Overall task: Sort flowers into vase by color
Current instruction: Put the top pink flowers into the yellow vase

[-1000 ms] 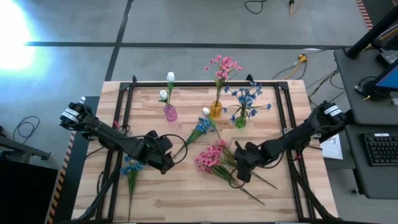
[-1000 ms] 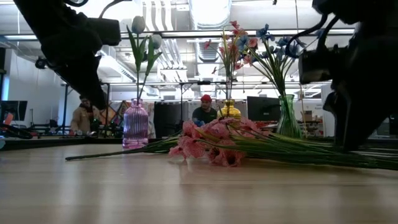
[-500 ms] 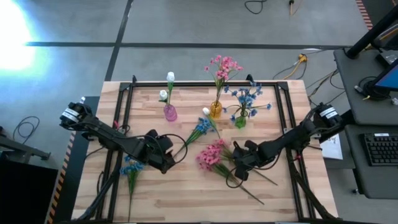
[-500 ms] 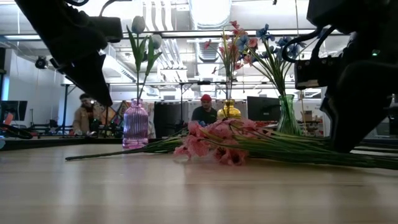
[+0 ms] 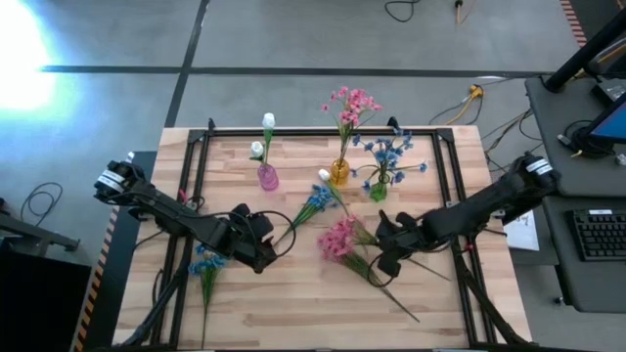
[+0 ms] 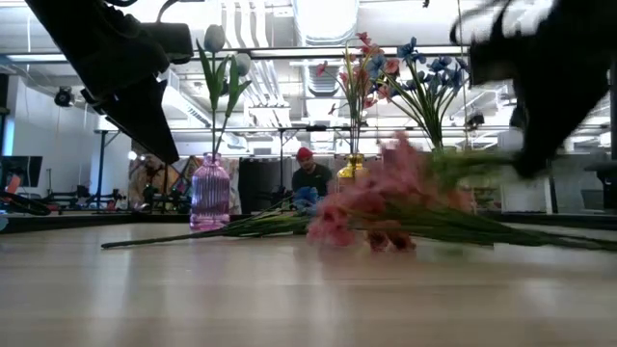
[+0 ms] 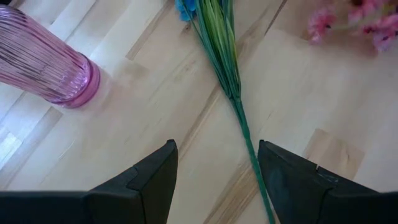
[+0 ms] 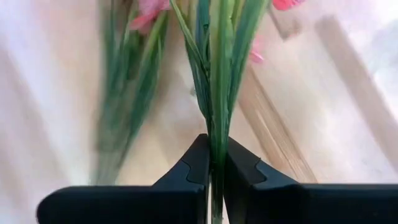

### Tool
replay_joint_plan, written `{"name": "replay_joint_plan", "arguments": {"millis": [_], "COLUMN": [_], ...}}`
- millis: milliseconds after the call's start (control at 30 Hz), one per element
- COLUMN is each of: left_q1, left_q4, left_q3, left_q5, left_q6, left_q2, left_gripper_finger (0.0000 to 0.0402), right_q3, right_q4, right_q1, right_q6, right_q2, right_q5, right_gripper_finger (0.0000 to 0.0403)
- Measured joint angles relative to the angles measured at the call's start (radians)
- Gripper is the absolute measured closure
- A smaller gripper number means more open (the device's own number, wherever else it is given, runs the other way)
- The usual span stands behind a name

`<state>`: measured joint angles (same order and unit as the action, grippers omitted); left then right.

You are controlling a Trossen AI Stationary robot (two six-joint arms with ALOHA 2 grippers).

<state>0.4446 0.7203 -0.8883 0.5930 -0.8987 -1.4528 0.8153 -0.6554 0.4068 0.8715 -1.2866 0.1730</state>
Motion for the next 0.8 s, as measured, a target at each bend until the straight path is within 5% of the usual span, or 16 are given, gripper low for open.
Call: {"name": "replay_joint_plan", "arguments": {"millis": [200, 467, 800], "left_q1": [0.0, 0.005, 0.041], "left_q4": [-0.003, -0.004, -0.065], "left_q3": [0.0, 0.0, 0.0], "left_q5": [0.0, 0.0, 0.02], "left_q6": [0.005, 0.005, 0.052], "left_q2": [0.0, 0.0, 0.001], "left_gripper_finger": [0.0193, 0.0193, 0.0193], "right_q3": [0.146, 0.345, 0.458], "right_q4": [-0.119, -0.345, -0.345], "right_q1": [0.0, 0.007, 0.007], "right_q6": [0.009, -0.034, -0.154], "right_q2": [0.07, 0.043, 0.074], "right_q5": [-0.045, 0.056, 0.143], "right_gripper_finger": [0.0386, 0.0387, 0.0387]}}
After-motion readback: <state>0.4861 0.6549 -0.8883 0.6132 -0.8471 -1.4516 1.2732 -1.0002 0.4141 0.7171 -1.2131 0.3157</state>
